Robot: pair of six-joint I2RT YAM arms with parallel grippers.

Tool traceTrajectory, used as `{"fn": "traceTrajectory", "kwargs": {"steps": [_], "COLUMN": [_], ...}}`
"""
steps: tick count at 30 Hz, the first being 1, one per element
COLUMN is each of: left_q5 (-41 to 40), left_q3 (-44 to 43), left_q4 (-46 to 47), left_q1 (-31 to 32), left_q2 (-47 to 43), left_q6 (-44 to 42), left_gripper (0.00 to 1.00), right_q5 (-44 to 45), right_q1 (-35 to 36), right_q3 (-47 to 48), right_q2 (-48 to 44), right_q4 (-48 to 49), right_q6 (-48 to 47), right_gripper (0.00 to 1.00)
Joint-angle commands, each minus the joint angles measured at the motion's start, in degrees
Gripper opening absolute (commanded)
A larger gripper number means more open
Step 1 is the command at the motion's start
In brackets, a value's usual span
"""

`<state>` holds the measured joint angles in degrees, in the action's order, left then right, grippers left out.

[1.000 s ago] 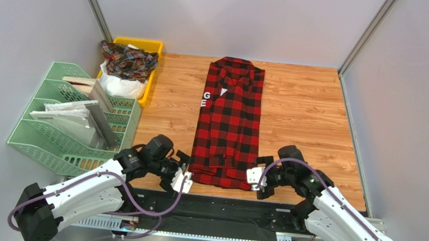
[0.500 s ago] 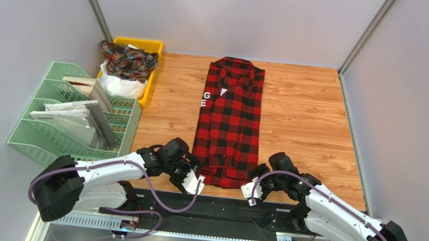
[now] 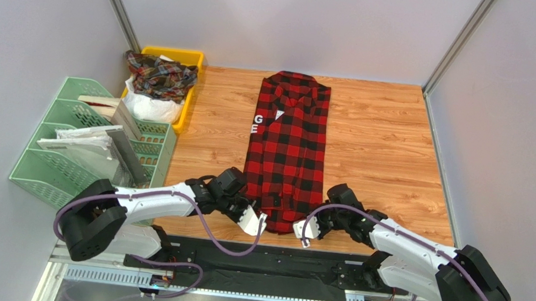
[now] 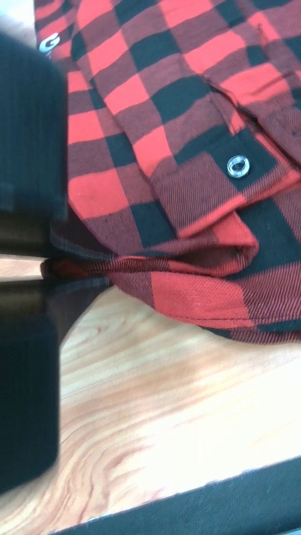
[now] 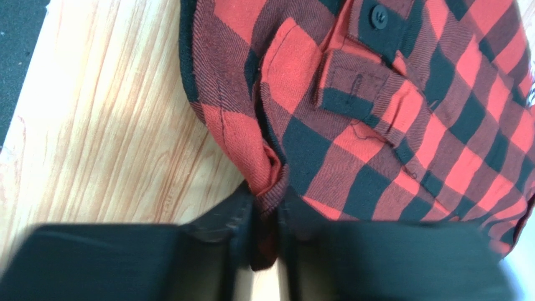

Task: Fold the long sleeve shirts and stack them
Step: Fold the shirt

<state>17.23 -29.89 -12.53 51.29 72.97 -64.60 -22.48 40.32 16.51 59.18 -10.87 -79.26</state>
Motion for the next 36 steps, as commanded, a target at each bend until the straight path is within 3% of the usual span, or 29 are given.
{"fn": "traceTrajectory", "kwargs": {"steps": [1,4,11,16,24,36], "left_q5": [1.57,3.67,6.93,7.9,8.52,6.67], "left_q3": [-4.47,-4.65,-3.51,-3.68,-5.27,-10.8], "left_q4": [-3.1,-6.35,-18.47,-23.23,-24.99,-26.84], "left_q1": [0.13,0.22,5.13,6.02,6.11,4.62], "left_q2": [1.21,-0.89,-13.87,-20.67,-21.38,-21.03], "left_q6": [0.53,1.75,6.05,10.19,13.18,10.73], "left_gripper": [0.05,0.0,0.0,0.0,0.0,0.0], "right_q5": [2.35,1.48,2.0,4.46,5.61,8.77], "right_q1": [0.03,0.55,6.26,11.88,12.68,11.2], "right_q3": [1.68,2.64,4.49,5.02,8.53,13.27], "right_q2": [-0.55,-3.88,-15.74,-23.92,-22.97,-21.04], "right_q4": [-5.38,-9.07,-23.73,-29.2,-29.47,-29.03], "right_q6": [3.41,6.03,13.07,18.96,27.31,28.21], "right_gripper": [0.12,0.0,0.0,0.0,0.0,0.0]}}
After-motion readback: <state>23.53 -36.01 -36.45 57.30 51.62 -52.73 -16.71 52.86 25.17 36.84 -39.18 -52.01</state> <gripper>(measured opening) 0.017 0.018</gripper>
